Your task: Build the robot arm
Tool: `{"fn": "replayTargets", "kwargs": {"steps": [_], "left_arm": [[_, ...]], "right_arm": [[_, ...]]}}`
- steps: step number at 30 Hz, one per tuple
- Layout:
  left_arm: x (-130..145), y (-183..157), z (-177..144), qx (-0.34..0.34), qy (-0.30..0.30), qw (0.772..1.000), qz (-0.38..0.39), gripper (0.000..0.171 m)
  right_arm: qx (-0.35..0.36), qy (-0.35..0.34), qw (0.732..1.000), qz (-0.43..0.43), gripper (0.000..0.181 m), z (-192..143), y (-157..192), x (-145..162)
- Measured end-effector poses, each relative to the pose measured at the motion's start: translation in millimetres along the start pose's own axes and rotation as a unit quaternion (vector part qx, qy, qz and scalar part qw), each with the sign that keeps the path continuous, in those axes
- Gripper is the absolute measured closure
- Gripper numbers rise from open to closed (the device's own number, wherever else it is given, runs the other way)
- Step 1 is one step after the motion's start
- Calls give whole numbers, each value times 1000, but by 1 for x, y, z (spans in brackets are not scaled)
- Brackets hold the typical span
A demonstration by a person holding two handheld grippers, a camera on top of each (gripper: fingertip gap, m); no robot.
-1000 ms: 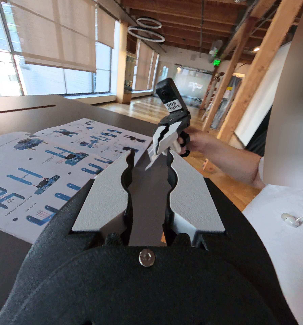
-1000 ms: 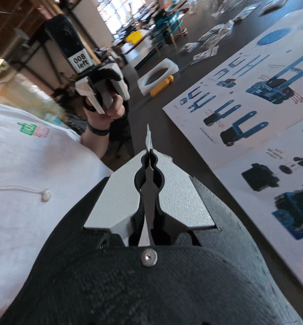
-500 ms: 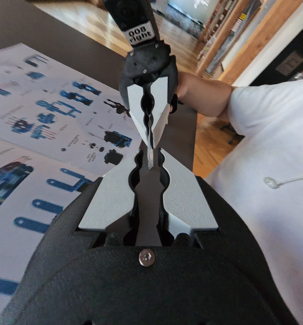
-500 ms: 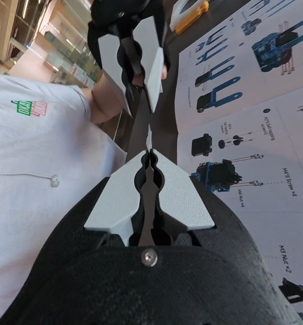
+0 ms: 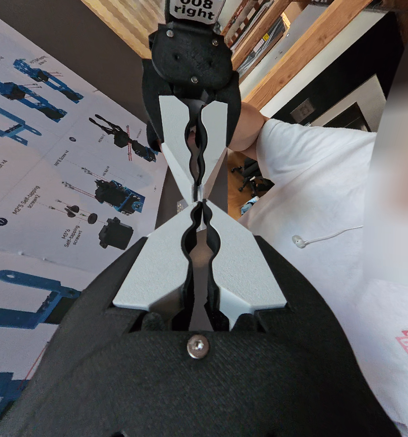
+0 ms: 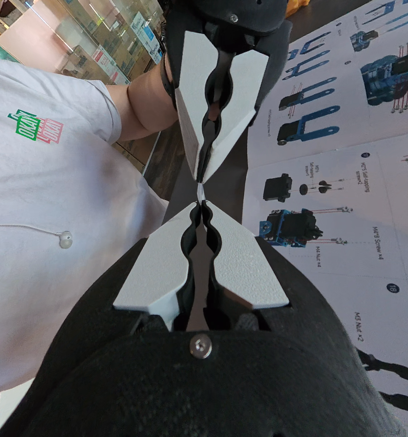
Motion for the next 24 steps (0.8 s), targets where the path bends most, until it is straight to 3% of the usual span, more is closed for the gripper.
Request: {"fn": "replayTargets", "kwargs": {"steps": [6,9,21,24], "left_arm": [[1,0,-2,-3,-8,1000,-19,171],[0,0,-4,-10,-23,1000,-15,171],[3,1,-11,-19,-81,995,-46,171],[4,4,-14,-46,-114,991,-58,171]], "right_arm": [[-13,-32,999,21,181,1,-3,1],[2,-66,998,23,166,4,-8,-5],[29,-103,994,23,167,-4,-12,-13],[131,-104,986,9,159,-17,-29,-16]]}}
Point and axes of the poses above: each gripper's, where its closed fingertips meet, z out along the fingers, x out of its underside, y = z × x across the jaws, the point moved 3 cm from there along -z, back along the fingers, and after that the axes turned 14 degrees about -y, right-handed, at the moved point
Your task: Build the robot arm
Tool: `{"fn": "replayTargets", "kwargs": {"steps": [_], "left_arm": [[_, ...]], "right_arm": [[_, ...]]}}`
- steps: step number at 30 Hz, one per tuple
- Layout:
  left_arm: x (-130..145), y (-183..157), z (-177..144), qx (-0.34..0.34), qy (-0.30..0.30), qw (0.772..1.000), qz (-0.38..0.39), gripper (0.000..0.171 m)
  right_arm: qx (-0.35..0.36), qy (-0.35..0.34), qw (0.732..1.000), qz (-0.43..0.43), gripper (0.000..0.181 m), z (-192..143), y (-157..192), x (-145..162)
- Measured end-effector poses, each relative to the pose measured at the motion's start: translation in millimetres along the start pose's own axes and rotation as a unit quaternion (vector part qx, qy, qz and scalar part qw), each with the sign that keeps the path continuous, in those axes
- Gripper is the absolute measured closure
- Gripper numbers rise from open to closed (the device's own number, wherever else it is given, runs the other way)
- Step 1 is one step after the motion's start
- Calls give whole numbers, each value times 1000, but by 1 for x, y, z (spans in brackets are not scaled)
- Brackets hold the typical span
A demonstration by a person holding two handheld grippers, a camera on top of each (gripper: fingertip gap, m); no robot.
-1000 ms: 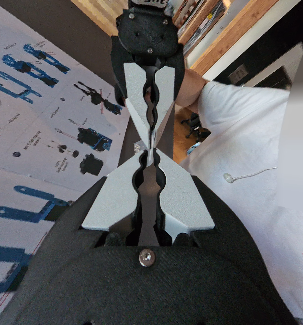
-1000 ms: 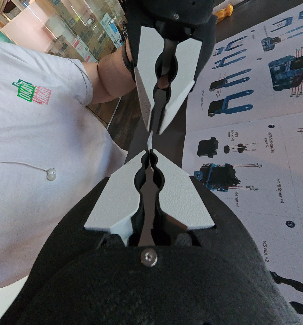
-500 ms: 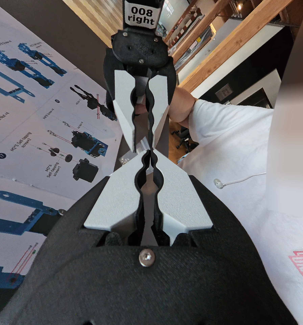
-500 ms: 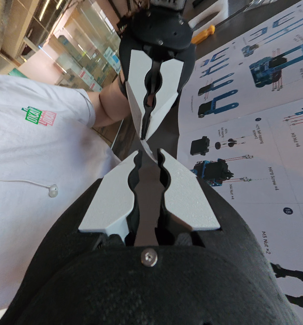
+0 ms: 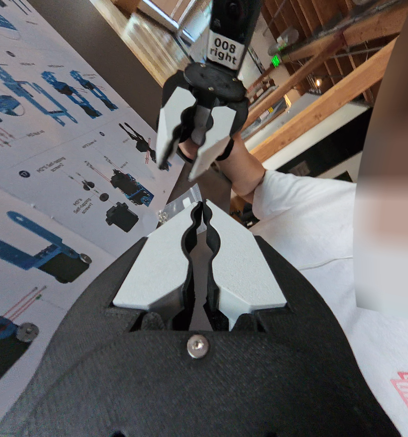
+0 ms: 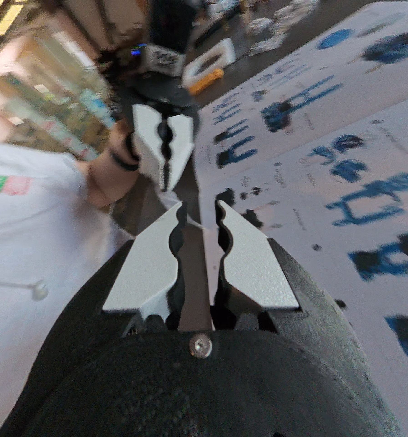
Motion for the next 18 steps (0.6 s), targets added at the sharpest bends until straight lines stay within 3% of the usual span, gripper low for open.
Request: {"fn": "replayTargets", "kwargs": {"steps": [3,10,18], "left_arm": [[-1,-3,-3,-15,-45,999,-2,171],[-9,-7,-17,-31,-132,990,-25,171],[0,-3,-6,-110,-142,983,23,171]], "right_arm": [[18,-18,998,56,160,-7,3,-7],[-76,-20,982,173,168,-2,32,-5],[-60,-27,975,214,156,2,22,4]]}}
Point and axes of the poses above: each gripper's, where its closed fingertips meet, z out along the fingers, x out of its underside, y = z × x across the jaws, the point moved 3 cm from there along -z, back along the fingers, and after that the axes turned 14 degrees about -y, right-handed, at the moved point
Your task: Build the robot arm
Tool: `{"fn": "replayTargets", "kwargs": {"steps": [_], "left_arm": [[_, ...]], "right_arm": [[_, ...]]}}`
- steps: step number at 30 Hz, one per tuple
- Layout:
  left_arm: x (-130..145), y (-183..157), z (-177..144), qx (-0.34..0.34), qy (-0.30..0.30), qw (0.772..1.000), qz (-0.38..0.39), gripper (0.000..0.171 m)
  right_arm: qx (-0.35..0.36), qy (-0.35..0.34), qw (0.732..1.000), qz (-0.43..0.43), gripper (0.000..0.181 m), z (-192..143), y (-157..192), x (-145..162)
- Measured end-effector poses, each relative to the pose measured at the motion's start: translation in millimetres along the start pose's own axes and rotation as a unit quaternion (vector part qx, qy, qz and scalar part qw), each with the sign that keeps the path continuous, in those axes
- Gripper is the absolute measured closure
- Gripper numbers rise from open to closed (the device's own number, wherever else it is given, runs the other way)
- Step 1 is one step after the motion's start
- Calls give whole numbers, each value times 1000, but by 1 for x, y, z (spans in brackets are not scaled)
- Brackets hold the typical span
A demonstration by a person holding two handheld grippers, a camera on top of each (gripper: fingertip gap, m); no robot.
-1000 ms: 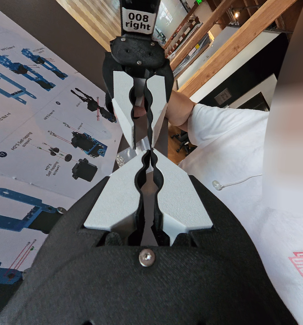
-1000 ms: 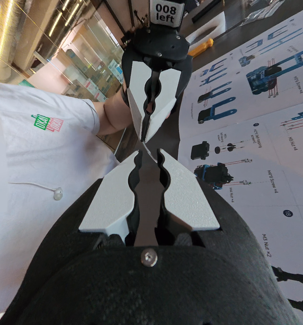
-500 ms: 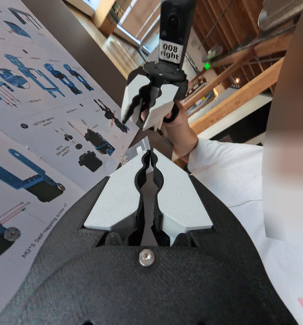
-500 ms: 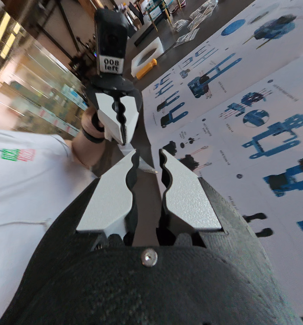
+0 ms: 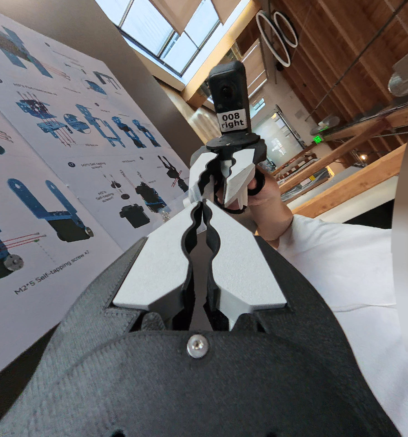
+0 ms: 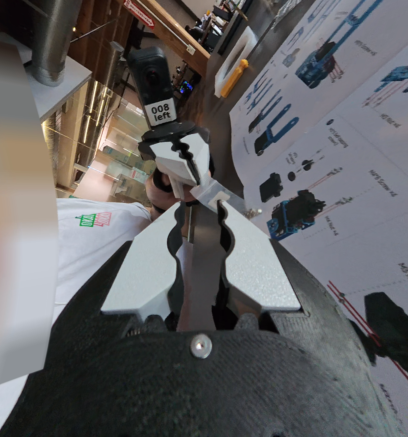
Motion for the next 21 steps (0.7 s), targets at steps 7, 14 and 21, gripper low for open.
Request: {"fn": "replayTargets", "kwargs": {"steps": [7,14,21], "left_arm": [[1,-1,6,1,-12,1000,-19,171],[4,-16,-9,63,65,996,-2,171],[20,-35,-15,155,175,970,69,171]], "right_arm": [[-18,-4,999,32,159,-4,0,-3],[-24,46,964,-262,159,-12,8,-12],[-106,83,948,-288,131,7,22,16]]}}
Point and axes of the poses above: each gripper's, where its closed fingertips meet, z out along the fingers, x out of its underside, y = z × x across the jaws, the point moved 3 cm from there along -z, back along the fingers, and after that the axes turned 14 degrees about -y, right-handed, at the moved point
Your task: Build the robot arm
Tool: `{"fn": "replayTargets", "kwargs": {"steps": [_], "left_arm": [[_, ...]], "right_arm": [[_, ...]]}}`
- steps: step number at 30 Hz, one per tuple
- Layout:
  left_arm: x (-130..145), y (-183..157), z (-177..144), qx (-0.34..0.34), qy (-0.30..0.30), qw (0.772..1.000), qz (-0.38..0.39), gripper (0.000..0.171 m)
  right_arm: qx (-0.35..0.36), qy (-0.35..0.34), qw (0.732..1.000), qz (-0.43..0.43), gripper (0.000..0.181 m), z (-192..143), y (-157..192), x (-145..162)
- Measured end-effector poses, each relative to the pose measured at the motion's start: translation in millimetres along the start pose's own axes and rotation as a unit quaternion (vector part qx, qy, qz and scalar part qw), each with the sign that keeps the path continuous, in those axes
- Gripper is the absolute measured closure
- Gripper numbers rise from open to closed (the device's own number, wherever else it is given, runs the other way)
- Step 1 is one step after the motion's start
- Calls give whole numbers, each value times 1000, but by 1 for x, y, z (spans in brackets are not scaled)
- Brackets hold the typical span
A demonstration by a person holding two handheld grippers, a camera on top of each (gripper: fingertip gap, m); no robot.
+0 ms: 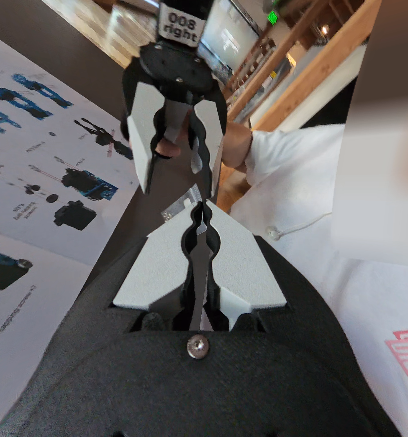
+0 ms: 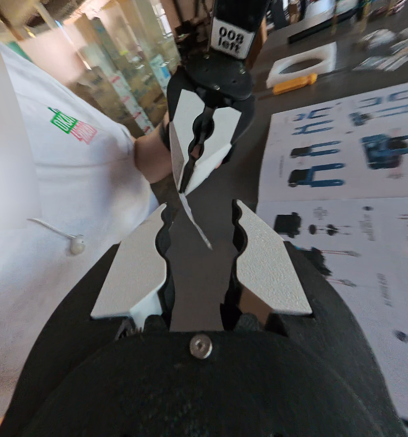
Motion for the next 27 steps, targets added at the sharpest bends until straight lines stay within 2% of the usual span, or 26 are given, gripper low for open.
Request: {"fn": "replayTargets", "kwargs": {"steps": [2,5,7,9,11,13,14,15,20,23,27], "left_arm": [[0,0,2,13,7,1000,1,171],[-1,5,-1,6,3,1000,0,171],[-1,10,-5,-12,4,1000,18,171],[-5,11,-9,-19,-15,999,30,171],[-12,18,-17,-57,-48,997,37,171],[-20,25,-33,-112,-95,989,29,141],[-24,26,-42,-133,-124,983,20,130],[-26,25,-52,-150,-153,977,10,128],[-16,21,-87,-219,-231,946,-58,147],[-17,4,-87,-159,-282,940,-105,165],[-19,4,-90,-123,-332,923,-152,163]], "right_arm": [[-32,16,999,30,136,8,7,8],[-37,46,997,41,166,14,10,17],[-32,33,997,54,181,15,11,15],[-8,20,997,75,181,16,6,12],[12,-6,995,94,181,18,2,5],[43,-18,995,93,181,18,-6,1],[61,-23,994,84,181,19,-10,0],[78,-28,994,74,181,19,-13,-1],[172,-30,985,-9,181,25,-30,-7],[197,-27,977,-81,181,38,-32,-13],[222,-32,961,-162,181,57,-33,-26]]}}
Point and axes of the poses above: each gripper's, where its closed fingertips meet, z out along the fingers, x out of its underside, y = z × x across the jaws, the point moved 3 cm from there along -z, back along the fingers, and after that the axes turned 14 degrees about -y, right-handed, at the moved point
